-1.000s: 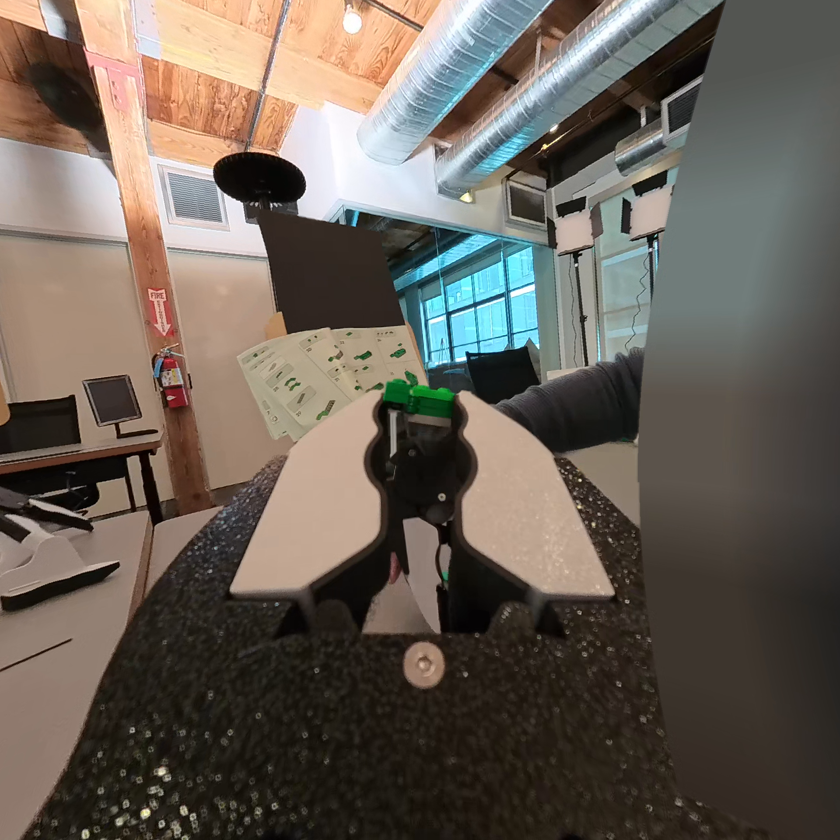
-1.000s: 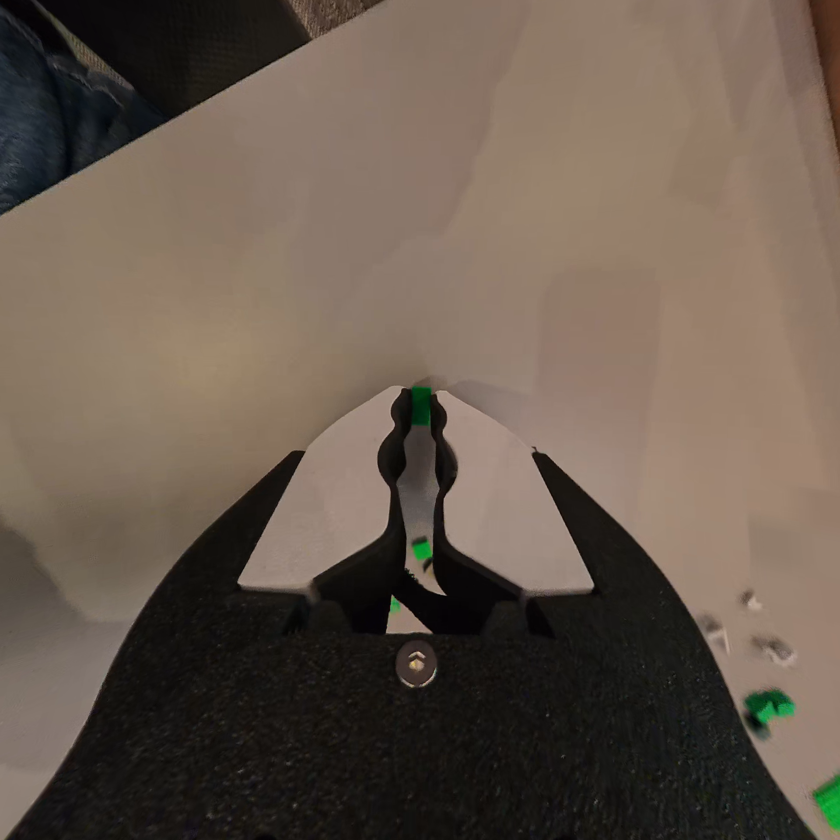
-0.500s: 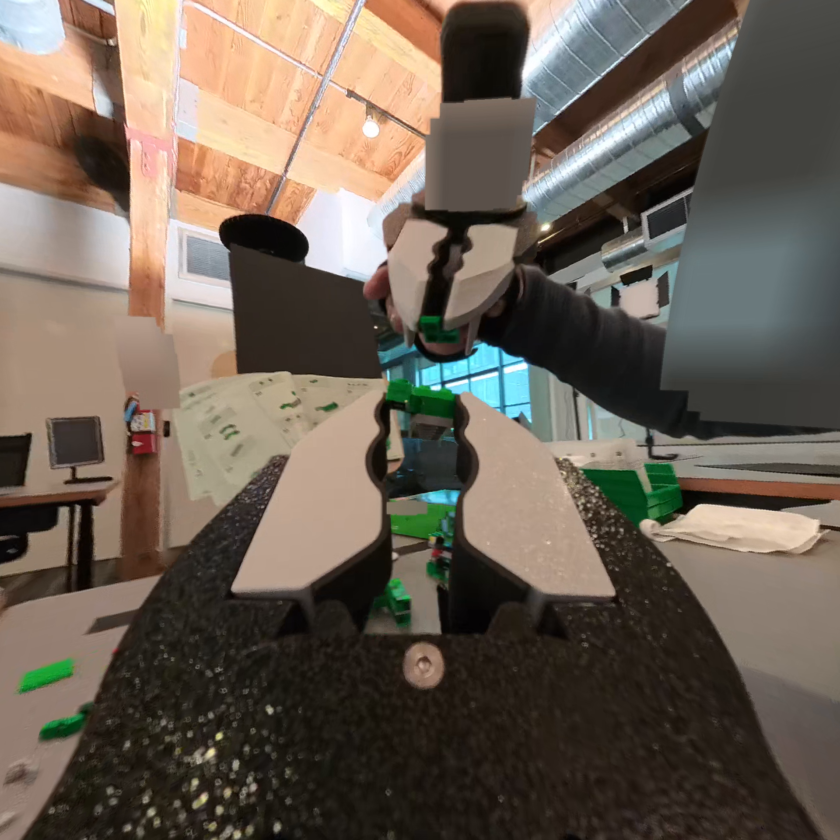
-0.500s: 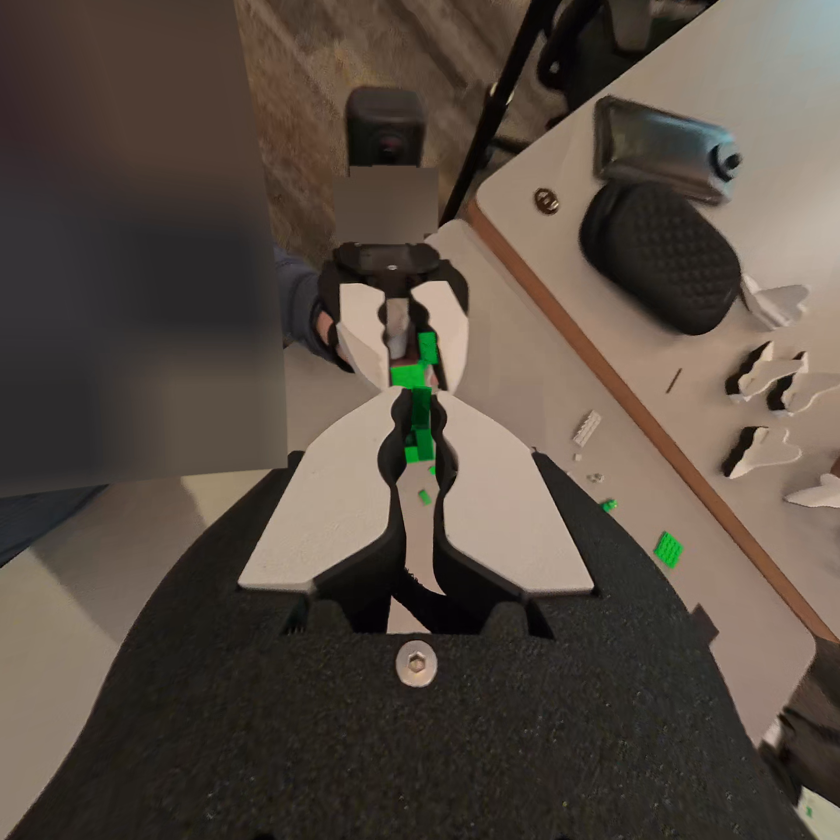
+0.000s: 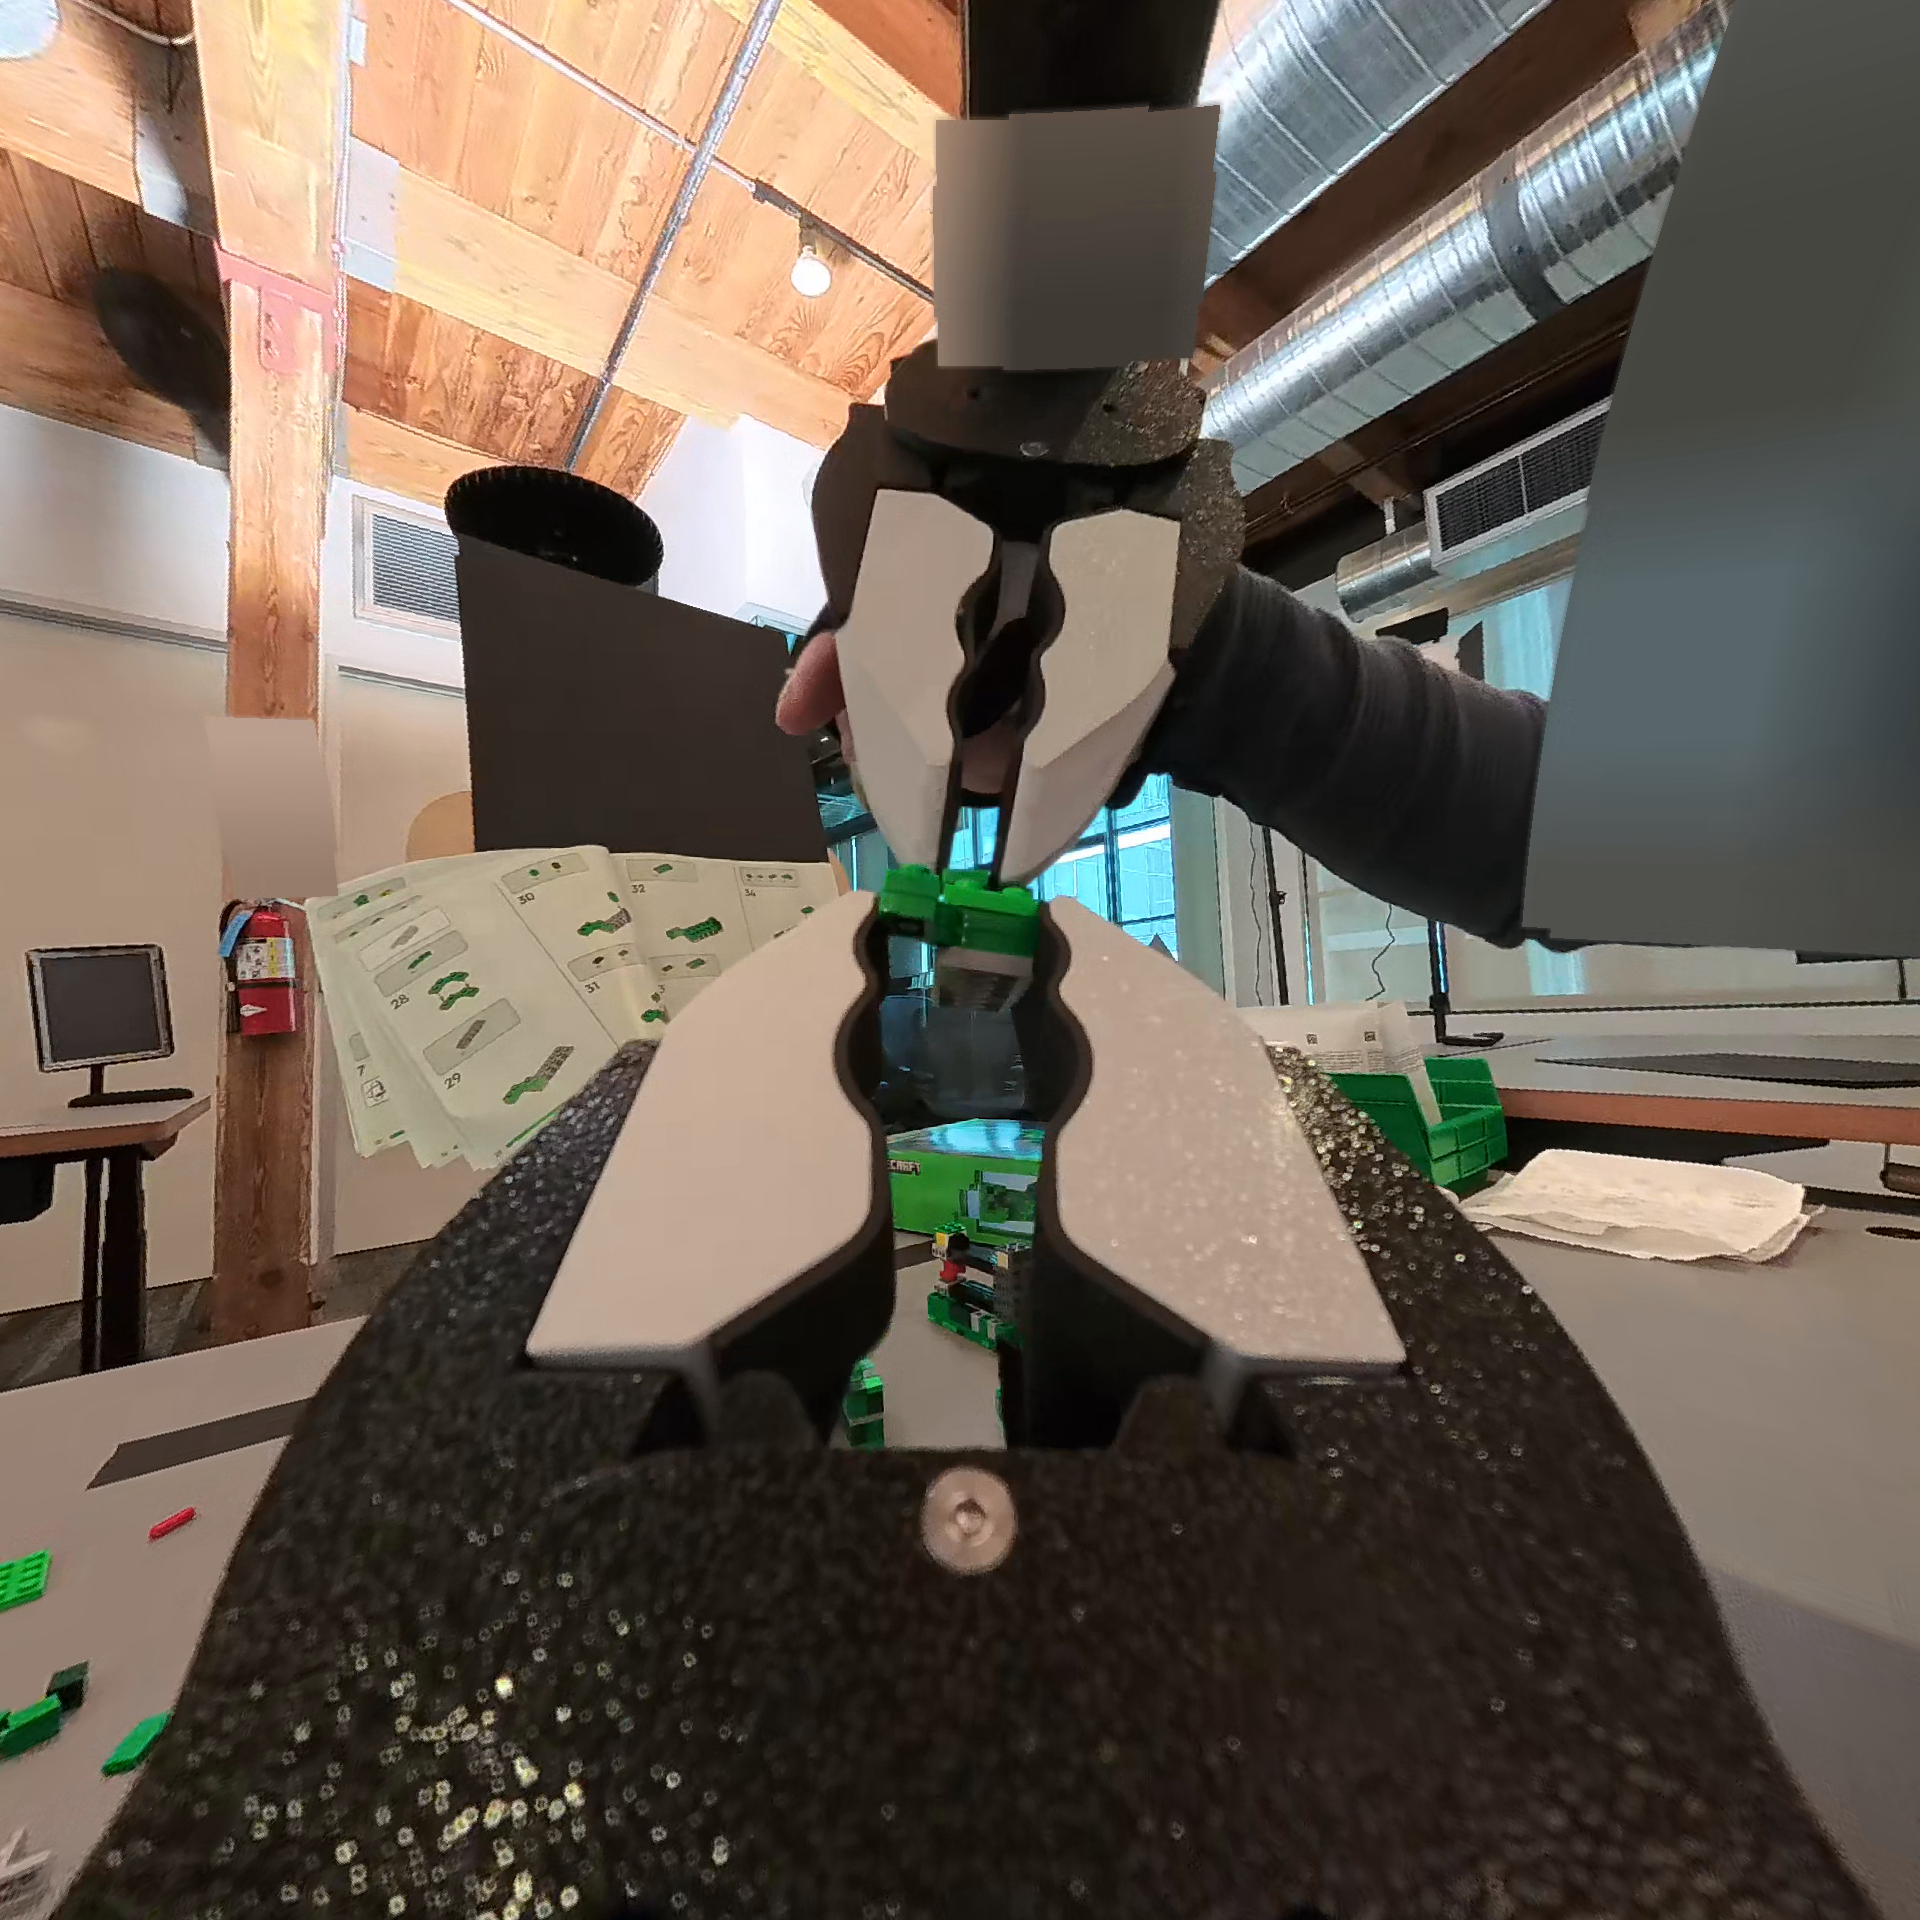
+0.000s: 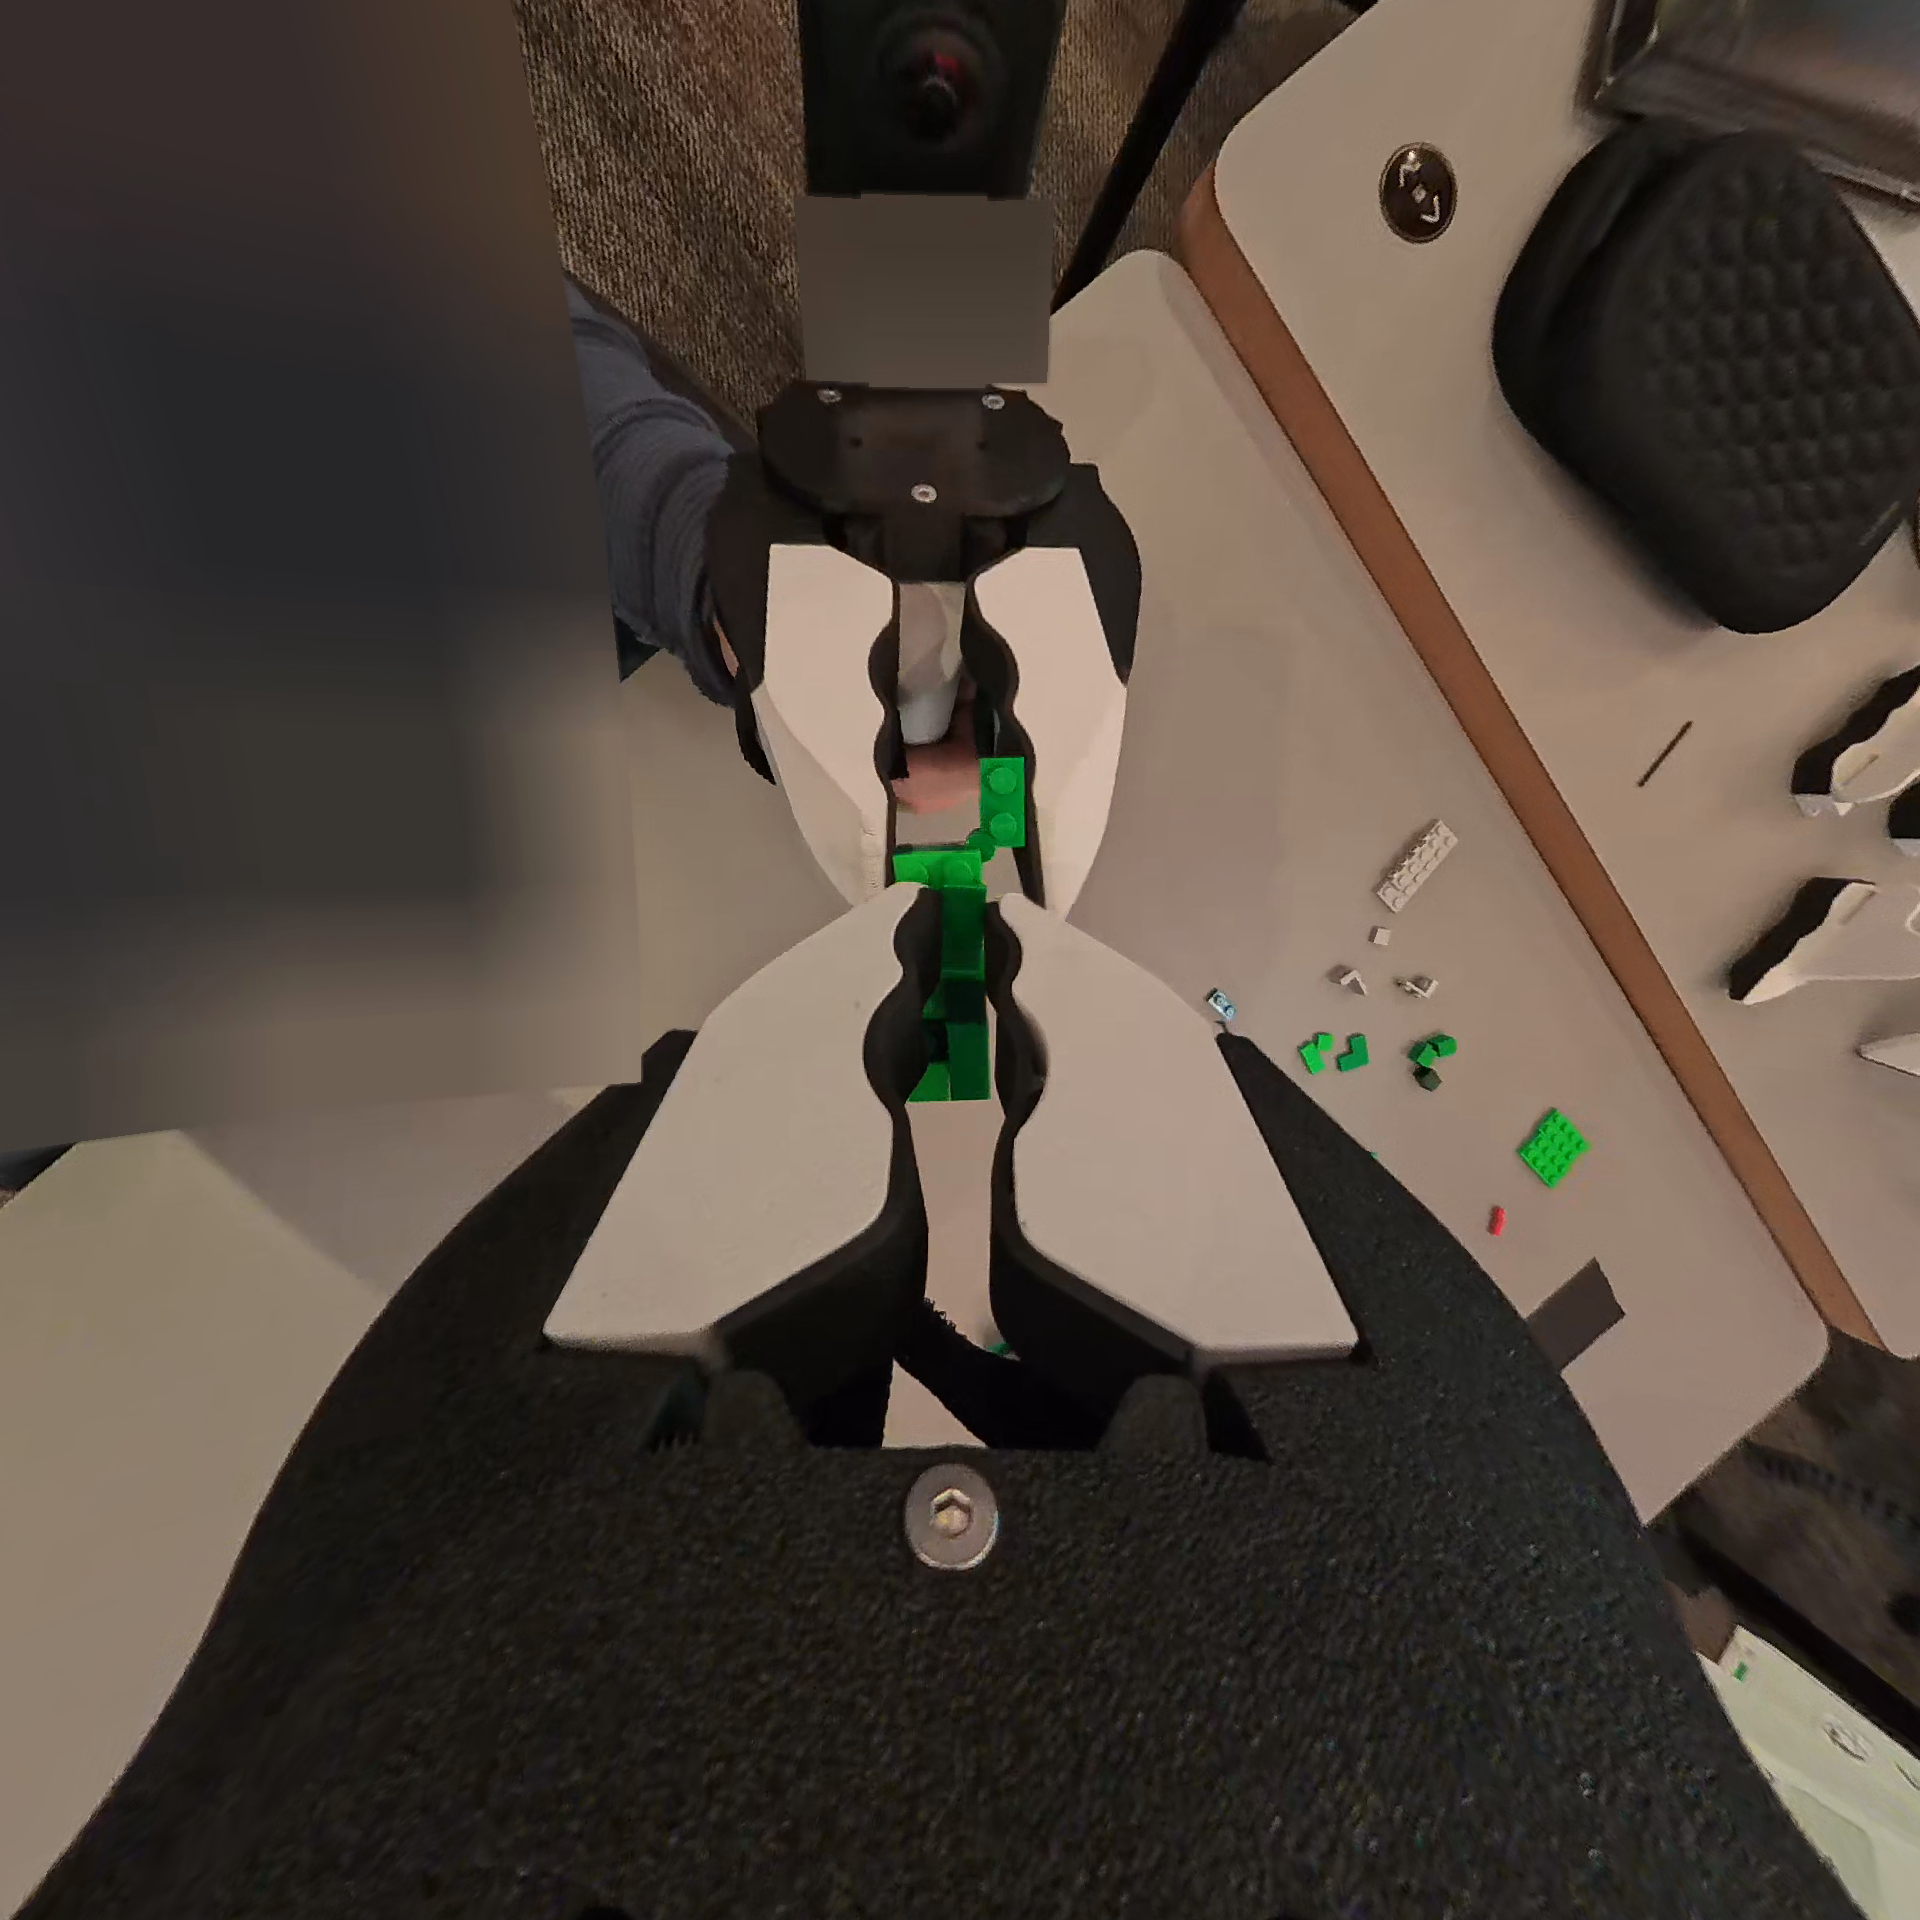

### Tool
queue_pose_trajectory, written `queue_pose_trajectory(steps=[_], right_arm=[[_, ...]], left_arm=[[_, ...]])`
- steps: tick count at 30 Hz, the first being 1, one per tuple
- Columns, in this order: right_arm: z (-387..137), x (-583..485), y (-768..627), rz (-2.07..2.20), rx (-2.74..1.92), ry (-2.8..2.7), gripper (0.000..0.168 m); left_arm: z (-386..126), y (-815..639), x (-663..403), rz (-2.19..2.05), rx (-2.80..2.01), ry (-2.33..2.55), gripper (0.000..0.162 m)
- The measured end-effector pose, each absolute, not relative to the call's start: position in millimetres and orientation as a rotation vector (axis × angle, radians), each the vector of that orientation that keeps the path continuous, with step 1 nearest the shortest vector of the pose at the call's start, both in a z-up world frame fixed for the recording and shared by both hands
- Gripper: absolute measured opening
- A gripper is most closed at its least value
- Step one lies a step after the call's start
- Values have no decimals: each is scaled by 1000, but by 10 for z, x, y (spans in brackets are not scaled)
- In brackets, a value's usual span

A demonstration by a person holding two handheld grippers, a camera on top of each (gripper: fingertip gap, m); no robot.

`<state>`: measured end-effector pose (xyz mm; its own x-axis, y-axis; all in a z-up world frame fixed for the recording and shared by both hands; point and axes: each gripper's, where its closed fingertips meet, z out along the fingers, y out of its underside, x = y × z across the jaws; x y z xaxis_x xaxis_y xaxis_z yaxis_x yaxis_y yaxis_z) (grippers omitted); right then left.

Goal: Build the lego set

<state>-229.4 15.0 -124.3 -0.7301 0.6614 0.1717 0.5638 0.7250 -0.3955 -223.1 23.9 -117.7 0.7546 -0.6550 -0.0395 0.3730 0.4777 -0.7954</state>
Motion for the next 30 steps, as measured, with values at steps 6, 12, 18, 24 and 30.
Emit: queue_pose_trajectory(steps=[6,12,18,24,30], right_arm=[[-1233,-2279,122,443,-914,-2641,7],[-1230,-2255,108,427,-888,-2648,7],[-1232,-2248,105,421,-893,-2640,7],[-1248,-2228,106,421,-909,-2644,9],[-1211,-2250,151,396,-891,-2593,14]], left_arm=[[-1158,214,-2219,-662,-854,370,25],[-1139,193,-2197,-674,-843,376,26],[-1134,191,-2185,-686,-839,374,26],[-1142,198,-2173,-687,-845,379,26],[-1146,206,-2188,-689,-850,372,26]])
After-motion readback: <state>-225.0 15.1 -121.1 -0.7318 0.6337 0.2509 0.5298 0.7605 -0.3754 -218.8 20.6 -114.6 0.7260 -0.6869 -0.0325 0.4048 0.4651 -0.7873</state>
